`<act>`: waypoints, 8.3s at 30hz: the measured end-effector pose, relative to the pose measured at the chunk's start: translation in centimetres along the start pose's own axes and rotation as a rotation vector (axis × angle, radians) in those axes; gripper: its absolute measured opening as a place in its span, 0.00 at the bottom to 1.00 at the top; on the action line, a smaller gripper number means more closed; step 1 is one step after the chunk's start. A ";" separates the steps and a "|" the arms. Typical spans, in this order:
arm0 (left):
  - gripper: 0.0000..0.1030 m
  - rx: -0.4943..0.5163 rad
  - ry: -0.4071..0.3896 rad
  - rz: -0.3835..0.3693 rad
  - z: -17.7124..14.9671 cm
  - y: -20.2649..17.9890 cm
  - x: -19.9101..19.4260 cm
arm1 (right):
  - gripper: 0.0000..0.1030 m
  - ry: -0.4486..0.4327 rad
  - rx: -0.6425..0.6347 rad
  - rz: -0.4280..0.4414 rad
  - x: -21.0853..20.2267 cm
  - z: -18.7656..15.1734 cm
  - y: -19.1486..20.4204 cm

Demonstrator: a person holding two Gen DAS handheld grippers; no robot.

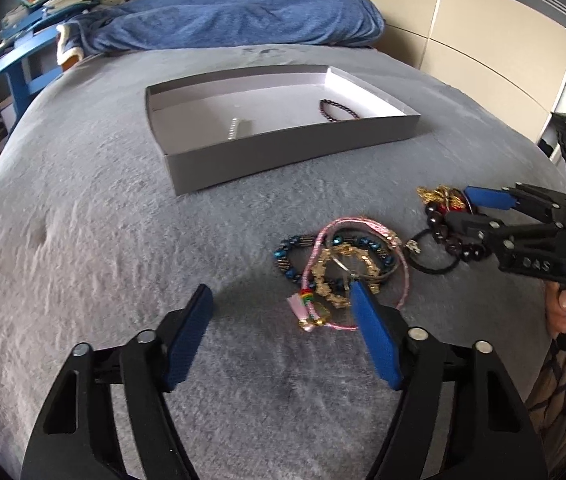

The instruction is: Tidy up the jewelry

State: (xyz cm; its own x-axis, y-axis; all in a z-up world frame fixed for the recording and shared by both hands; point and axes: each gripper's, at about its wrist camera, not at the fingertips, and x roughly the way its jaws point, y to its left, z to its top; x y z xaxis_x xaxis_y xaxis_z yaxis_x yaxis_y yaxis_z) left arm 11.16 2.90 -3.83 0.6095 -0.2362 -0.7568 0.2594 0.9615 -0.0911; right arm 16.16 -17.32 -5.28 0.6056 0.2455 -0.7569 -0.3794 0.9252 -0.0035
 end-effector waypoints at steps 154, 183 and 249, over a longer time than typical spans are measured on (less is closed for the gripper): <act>0.88 0.015 -0.222 0.123 8.8 0.3 -0.2 | 0.67 -0.098 0.152 0.048 0.5 9.0 -5.3; 0.88 0.067 -0.114 0.092 2.9 -0.5 -1.0 | 0.49 0.001 0.005 0.091 -0.4 2.1 -1.2; 0.88 0.230 -0.068 -0.015 2.0 -3.6 0.8 | 0.09 0.036 0.172 0.018 0.8 2.0 -6.7</act>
State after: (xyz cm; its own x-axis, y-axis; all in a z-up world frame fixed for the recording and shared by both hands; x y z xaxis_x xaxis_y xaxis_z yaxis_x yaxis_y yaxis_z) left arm 12.21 -1.02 -2.83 0.6514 -0.2670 -0.7102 0.4283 0.9020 0.0538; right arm 20.57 -22.75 -4.54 0.5733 0.2551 -0.7786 -0.2627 0.9573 0.1203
